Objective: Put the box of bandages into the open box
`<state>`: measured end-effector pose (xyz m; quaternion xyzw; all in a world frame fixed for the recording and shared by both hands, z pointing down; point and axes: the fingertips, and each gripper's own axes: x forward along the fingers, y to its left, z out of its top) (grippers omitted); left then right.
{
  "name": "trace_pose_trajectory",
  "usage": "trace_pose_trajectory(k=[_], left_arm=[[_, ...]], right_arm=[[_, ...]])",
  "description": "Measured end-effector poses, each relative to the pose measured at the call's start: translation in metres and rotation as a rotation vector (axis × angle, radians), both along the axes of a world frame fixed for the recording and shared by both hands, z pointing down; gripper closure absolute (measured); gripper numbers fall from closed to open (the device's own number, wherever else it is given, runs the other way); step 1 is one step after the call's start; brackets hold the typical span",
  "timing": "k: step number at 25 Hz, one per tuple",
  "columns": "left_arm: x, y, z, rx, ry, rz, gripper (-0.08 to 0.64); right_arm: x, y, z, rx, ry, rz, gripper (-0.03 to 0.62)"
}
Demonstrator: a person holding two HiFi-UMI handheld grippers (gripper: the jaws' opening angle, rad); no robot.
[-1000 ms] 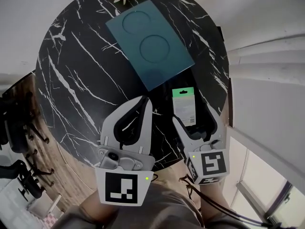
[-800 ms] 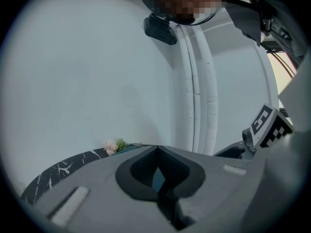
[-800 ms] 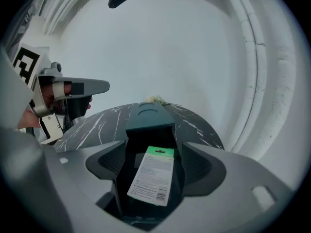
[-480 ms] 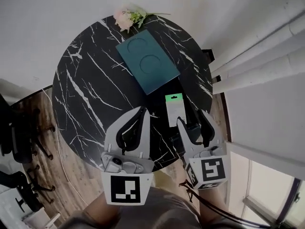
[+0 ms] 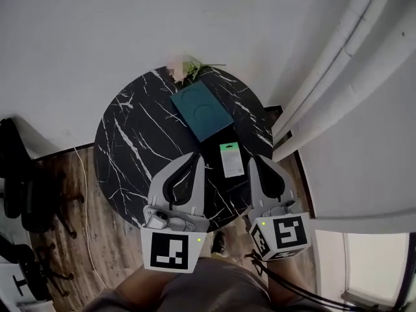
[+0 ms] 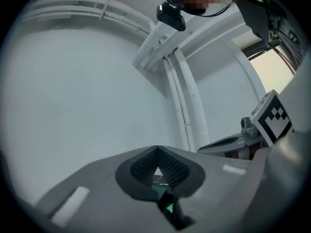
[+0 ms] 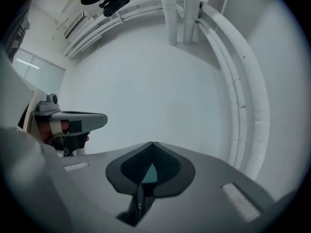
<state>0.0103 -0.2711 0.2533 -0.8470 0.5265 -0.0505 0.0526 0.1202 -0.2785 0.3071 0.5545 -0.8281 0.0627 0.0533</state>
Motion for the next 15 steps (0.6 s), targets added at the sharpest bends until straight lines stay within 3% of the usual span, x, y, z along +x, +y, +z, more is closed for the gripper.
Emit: trace_pose_trajectory(k=[10, 15], left_arm=[[0.010, 0.022, -0.050, 0.119, 0.013, -0.008, 0.560], [0.019, 0.023, -0.057, 0.136, 0.023, -0.007, 0.560]], right_arm=[[0.013, 0.022, -0.063, 0.147, -0.001, 0.005, 0.565], [0.018, 0.023, -0.075, 0.182, 0.005, -0.003, 0.566]])
